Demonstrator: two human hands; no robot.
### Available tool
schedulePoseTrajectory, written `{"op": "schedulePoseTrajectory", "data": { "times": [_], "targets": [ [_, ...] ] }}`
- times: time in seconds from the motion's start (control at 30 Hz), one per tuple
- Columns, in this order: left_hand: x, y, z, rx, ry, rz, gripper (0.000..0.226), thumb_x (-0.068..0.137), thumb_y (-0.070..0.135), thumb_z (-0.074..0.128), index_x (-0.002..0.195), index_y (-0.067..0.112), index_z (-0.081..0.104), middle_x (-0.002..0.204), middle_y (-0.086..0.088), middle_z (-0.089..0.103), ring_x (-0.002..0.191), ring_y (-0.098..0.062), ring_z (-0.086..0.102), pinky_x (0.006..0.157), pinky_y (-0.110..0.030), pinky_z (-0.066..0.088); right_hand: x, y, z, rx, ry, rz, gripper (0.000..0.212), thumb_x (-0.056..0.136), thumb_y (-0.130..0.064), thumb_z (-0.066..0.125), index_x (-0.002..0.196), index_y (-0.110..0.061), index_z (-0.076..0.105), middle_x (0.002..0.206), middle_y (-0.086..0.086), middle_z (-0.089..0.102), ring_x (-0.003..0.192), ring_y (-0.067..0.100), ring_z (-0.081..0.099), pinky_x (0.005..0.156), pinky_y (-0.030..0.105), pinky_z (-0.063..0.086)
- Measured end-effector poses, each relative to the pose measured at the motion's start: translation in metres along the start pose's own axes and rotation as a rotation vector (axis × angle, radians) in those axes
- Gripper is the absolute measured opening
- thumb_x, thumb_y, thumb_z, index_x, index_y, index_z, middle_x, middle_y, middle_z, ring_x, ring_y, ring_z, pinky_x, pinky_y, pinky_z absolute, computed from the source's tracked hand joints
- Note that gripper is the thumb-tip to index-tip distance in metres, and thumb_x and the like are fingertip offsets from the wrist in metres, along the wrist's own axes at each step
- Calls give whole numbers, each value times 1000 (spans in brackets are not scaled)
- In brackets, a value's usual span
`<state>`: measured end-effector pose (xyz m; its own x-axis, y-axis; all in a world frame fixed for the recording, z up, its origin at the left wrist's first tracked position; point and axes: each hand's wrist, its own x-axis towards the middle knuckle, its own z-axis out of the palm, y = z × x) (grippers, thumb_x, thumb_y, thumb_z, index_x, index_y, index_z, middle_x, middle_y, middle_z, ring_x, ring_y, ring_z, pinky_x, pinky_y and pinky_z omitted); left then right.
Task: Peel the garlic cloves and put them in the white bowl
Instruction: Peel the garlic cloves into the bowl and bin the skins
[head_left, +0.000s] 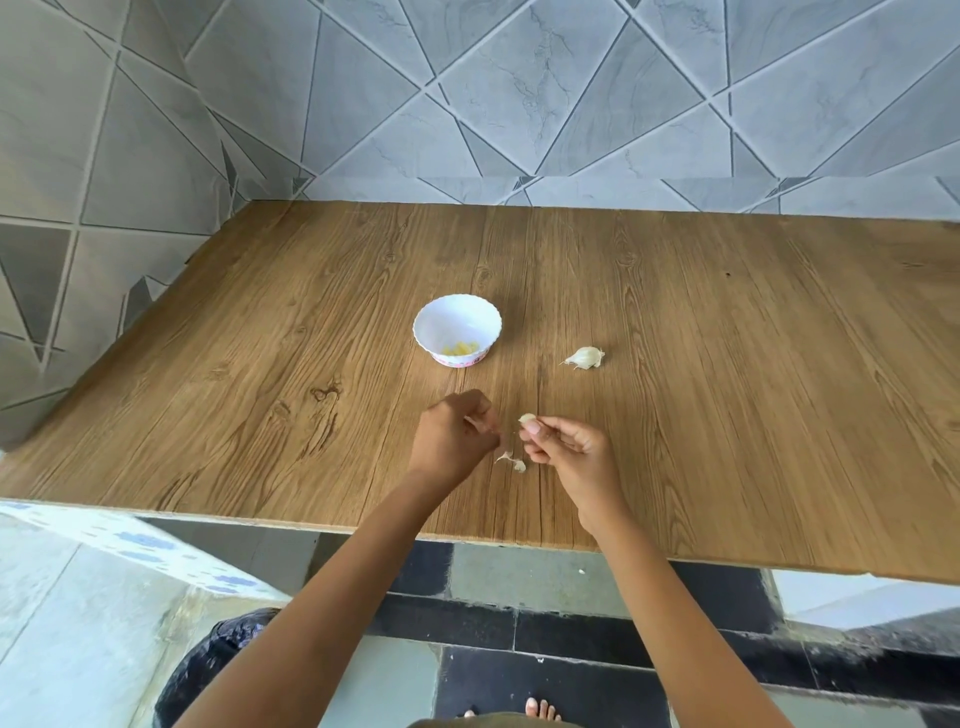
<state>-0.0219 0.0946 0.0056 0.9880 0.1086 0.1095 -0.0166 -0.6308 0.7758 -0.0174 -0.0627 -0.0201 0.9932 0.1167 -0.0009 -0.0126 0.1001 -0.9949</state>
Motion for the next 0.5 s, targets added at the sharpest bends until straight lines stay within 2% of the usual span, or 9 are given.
{"op": "schedulePoseTrajectory", "data": {
  "times": [0.07,0.13,0.2,0.3,0.43,0.5],
  "targets": [
    [2,4,-3,-161,-67,-4,17,77,4,74,87,16,68,77,5,67,67,-2,61,70,-19,52,0,0,0,1,-1,7,12,85,-9,65,93,-16,70,78,2,71,65,6,63,62,17,51],
    [4,6,-4,-290,-149,-32,19,80,4,73,94,15,70,85,-1,72,78,-13,68,77,-24,55,0,-1,1,-2,-8,12,12,86,-8,64,94,-15,70,78,0,71,67,6,64,63,18,52],
    [5,7,-5,-339,-163,-48,15,80,4,73,94,11,72,88,-6,73,82,-22,70,78,-29,57,0,-3,3,-1,-26,9,13,88,-6,61,93,-15,69,77,-3,72,68,5,65,63,18,51],
    [6,10,-6,-372,-136,-64,8,82,2,70,89,6,71,83,-12,72,73,-20,68,69,-25,57,0,-5,5,-54,-67,2,12,90,-10,59,92,-19,68,80,-2,71,69,4,66,64,18,52],
    [6,11,-9,-419,-99,-156,5,83,4,70,84,9,70,73,-9,69,63,-13,65,64,-23,55,1,-1,5,-250,-27,-105,15,90,-13,62,97,-25,66,86,-5,69,76,6,66,70,25,55],
    [6,11,-11,-423,-102,-191,5,82,5,72,86,7,69,73,-12,69,63,-15,65,64,-25,55,2,-2,4,-367,-22,-219,21,85,-11,69,103,-20,67,87,-9,66,79,4,63,70,17,53]
  ]
}}
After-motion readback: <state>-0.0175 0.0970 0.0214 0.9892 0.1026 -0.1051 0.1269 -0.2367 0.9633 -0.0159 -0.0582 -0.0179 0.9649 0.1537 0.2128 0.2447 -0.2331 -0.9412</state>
